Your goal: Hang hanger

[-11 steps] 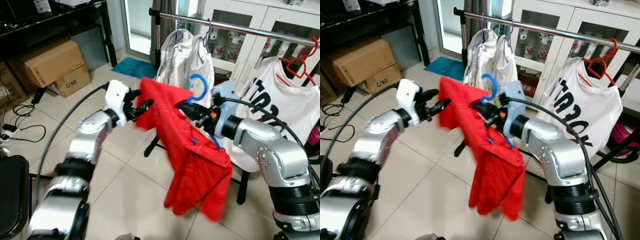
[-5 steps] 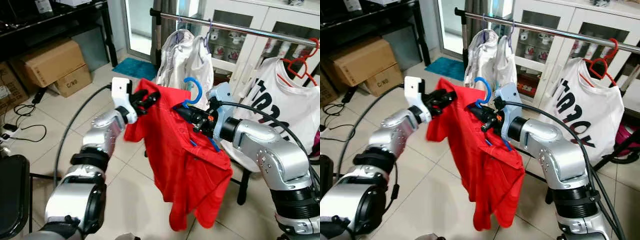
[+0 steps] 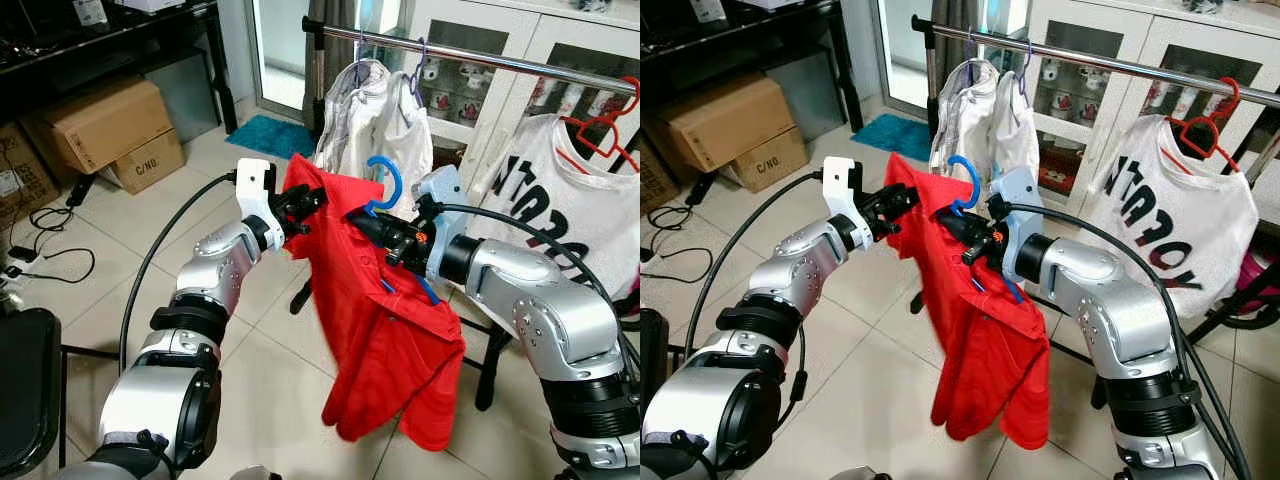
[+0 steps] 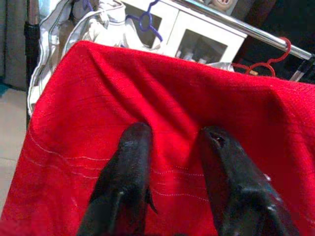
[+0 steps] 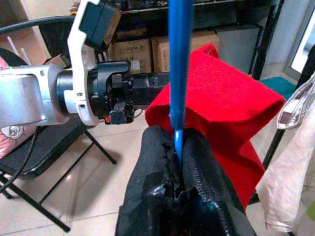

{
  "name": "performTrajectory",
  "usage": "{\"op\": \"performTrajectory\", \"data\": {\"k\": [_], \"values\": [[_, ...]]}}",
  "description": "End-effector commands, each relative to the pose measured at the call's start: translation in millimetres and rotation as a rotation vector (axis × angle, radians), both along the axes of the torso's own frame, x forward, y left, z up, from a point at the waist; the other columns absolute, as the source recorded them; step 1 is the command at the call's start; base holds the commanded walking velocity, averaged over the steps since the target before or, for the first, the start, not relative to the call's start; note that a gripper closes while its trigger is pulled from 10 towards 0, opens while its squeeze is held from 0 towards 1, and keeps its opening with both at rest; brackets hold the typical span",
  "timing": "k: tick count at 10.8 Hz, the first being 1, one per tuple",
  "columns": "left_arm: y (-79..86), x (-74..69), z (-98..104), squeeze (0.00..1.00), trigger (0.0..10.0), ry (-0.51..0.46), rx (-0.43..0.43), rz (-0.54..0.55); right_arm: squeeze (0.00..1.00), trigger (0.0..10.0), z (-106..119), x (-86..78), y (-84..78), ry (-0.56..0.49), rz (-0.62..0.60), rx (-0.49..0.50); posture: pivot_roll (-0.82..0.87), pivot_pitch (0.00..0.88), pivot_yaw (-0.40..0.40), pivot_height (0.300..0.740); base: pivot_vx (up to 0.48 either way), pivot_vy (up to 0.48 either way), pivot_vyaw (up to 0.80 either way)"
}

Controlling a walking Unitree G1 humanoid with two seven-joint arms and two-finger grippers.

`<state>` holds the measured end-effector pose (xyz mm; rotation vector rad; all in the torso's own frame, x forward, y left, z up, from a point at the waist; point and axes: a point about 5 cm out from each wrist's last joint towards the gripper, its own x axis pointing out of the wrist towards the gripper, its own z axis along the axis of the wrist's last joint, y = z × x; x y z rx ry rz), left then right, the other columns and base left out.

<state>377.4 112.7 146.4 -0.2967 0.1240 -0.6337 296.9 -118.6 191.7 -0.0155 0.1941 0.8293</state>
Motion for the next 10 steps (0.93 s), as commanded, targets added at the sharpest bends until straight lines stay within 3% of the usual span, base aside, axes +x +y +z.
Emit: {"op": "performTrajectory", "data": {"k": [1,6,10], "values": [[-3.0,1.8,3.1,0.00,0.0,0.004,0.007,-0.007,0.00,10.0,8.8,-3.8,4.1,-0.040,0.035,0.015,-0.17,0.000,0.028,0.740,0.000,0.000,0.00],[0.8,2.3,3.2,0.00,0.0,-0.008,0.015,0.009,0.00,10.0,9.1,-2.8,3.1,-0.040,0.033,0.016,-0.17,0.000,0.028,0.740,0.000,0.000,0.00],[2.1,-1.6,2.8,0.00,0.0,-0.036,-0.051,0.033,0.00,10.0,2.2,1.7,-2.7,-0.004,-0.029,0.001,-0.17,0.000,0.028,0.740,0.000,0.000,0.00]]}}
